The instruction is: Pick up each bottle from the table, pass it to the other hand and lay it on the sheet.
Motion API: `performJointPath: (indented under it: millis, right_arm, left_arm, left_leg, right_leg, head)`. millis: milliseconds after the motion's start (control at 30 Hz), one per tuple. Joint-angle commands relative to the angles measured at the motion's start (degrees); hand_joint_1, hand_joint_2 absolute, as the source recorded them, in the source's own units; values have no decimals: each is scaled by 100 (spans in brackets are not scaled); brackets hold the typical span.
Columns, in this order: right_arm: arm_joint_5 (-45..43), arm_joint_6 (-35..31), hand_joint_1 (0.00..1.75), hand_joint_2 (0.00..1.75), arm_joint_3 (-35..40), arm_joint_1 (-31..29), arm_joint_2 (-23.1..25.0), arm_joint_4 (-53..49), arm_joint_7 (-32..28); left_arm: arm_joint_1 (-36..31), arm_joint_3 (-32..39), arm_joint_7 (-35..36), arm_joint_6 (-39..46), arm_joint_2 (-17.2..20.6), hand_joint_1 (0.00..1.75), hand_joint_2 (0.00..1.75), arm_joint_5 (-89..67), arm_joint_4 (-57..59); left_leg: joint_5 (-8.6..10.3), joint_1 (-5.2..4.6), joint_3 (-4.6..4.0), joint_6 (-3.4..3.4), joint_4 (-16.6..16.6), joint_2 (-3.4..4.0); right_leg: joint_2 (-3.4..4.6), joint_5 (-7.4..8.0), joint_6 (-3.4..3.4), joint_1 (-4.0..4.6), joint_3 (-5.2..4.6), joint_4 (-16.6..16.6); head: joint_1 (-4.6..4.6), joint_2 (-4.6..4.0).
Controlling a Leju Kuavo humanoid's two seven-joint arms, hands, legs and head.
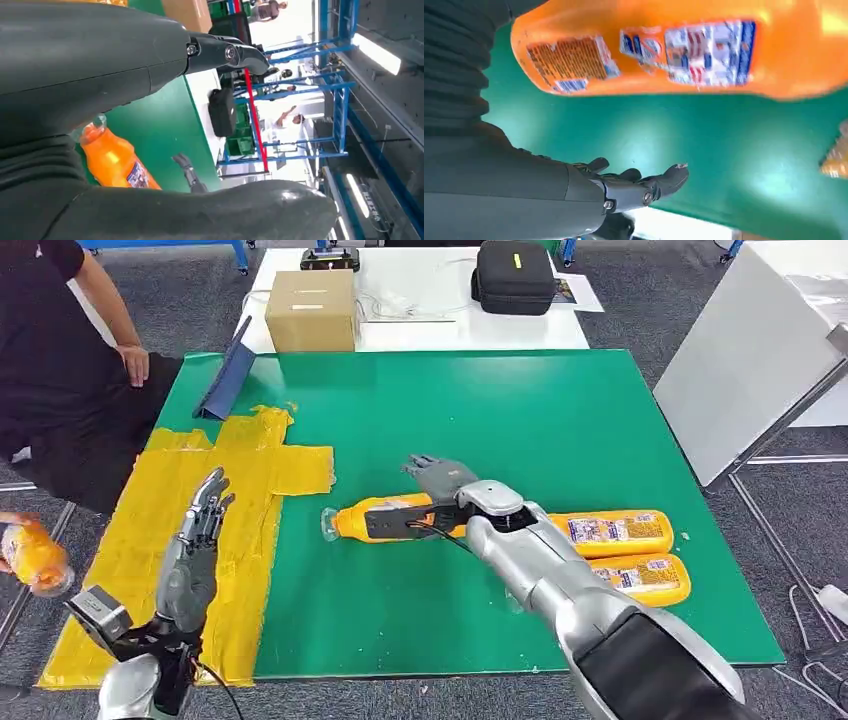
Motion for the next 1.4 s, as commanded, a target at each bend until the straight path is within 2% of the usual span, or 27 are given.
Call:
performJointPath:
  millis: [33, 233, 433, 467, 500, 533, 600, 767, 967, 1067, 1167, 1200, 1233, 1267, 1300, 1333, 1400]
  right_arm:
    - [69, 443, 0, 175, 473, -282, -70, 826, 3]
    - [13, 735, 0, 175, 454, -123, -133, 939, 5]
    - [43, 1638, 0, 175, 663, 65, -255, 1114, -33]
    - [27, 1684, 19, 175, 684, 113, -293, 1098, -75]
    - [-69, 1752, 164, 175, 652, 193, -325, 1111, -101]
    - [-51, 1757, 175, 175, 693, 225, -344, 1106, -121]
    - [-49, 1721, 175, 175, 697, 263, -355, 1106, -121]
    - [-66, 1751, 175, 175, 718, 279, -335, 1095, -122]
    - [-419, 818, 175, 175, 258, 266, -137, 976, 174]
    - [-871, 20, 175, 175, -340, 372, -74, 811, 165]
    - [-1679, -1197, 175, 175, -1378, 724, 59, 97, -610]
    - [-1982, -1364, 175, 175, -1765, 988, 109, -523, -911]
    - [-2437, -1224, 175, 175, -2180, 1358, 175, -1288, -1131]
    - [-2584, -1090, 175, 175, -2277, 1618, 167, -1871, -1083]
    - [-2686, -996, 175, 175, -2324, 1782, 166, -2240, -1046]
    - [-2801, -968, 175, 175, -2381, 2028, 178, -2735, -1010]
    - [-2801, -968, 175, 175, -2381, 2028, 178, -2735, -1010]
  left_arm:
    - [-200, -219, -24, -6, 197, 0, 0, -18, 294]
    - [-214, -266, -45, -38, 197, 0, 0, -8, 363]
    - [-530, -414, -60, -39, 214, 0, 0, 17, 709]
    - [-583, -454, -60, -30, 222, 0, 0, 22, 774]
    - [-630, -511, -65, -7, 246, 0, 0, 39, 837]
    - [-648, -524, -71, 9, 250, 0, 0, 45, 862]
    - [-652, -526, -71, 11, 248, 0, 0, 46, 866]
    - [-666, -512, -69, 32, 273, 0, 0, 66, 868]
    - [-428, -425, 35, 79, 246, 0, 0, 110, 570]
    - [-247, -391, 151, 167, 185, 0, 0, 97, 354]
    - [95, -287, 386, 272, 85, 0, 0, 204, -48]
    - [245, -235, 542, 263, 11, 0, 0, 380, -223]
    - [302, -205, 613, 223, -59, 0, 0, 580, -298]
    - [329, -206, 674, 197, -89, 0, 0, 672, -329]
    - [338, -220, 754, 252, -92, 0, 175, 660, -341]
    - [347, -243, 848, 396, -117, 0, 175, 583, -357]
    - [347, -243, 848, 396, -117, 0, 175, 583, -357]
  left_leg:
    - [0, 3, 14, 2, -4, 2]
    - [-1, 3, 19, 2, -7, 3]
    - [2, 5, 21, 2, -9, -16]
    - [3, 7, 29, 3, -13, -20]
    - [5, 3, 19, 2, -10, -22]
    - [6, 6, 30, 3, -17, -24]
    - [3, 2, 14, 2, -6, -16]
    - [2, 5, 36, 1, -10, 17]
    - [4, 8, 54, 0, -15, 32]
    - [0, 6, 55, 3, -15, 41]
    - [-7, 4, 47, 4, -6, 50]
    - [-10, 8, 47, 2, -5, 58]
    - [-9, 5, 40, 1, -3, 58]
    - [-12, 6, 37, 1, 0, 59]
    - [-10, 8, 24, 0, -1, 56]
    - [-15, 9, 27, -1, -2, 61]
    - [-11, 10, 22, 0, -4, 36]
  right_leg:
    - [-8, -2, -14, 7, 17, -5]
    - [-8, -2, -15, 7, 21, -9]
    - [-26, -4, -12, 8, 28, -14]
    - [-32, -4, -16, 11, 38, -21]
    - [-30, -3, -10, 5, 27, -15]
    - [-34, -1, -14, 10, 41, -25]
    - [-20, -2, -6, 3, 17, -11]
    - [4, 3, -12, 7, 30, -16]
    - [12, 10, -19, 12, 42, -24]
    - [20, 16, -32, 12, 42, -24]
    - [31, 11, -28, 9, 34, -13]
    - [38, 12, -28, 13, 35, -13]
    - [41, 12, -24, 9, 26, -8]
    - [40, 9, -29, 11, 25, -7]
    - [41, 12, -25, 12, 14, -8]
    - [42, 8, -30, 15, 17, -9]
    - [17, 3, -29, 16, 16, -10]
  head:
    - [0, 0]
    - [0, 0]
    - [0, 0]
    - [0, 0]
    - [0, 0]
    - [0, 0]
    - [0, 0]
    - [0, 0]
    - [0, 0]
    - [0, 0]
    - [0, 0]
    - [0, 0]
    - [-2, 0]
    - [4, 0]
    - [0, 0]
    - [0, 0]
    - [0, 0]
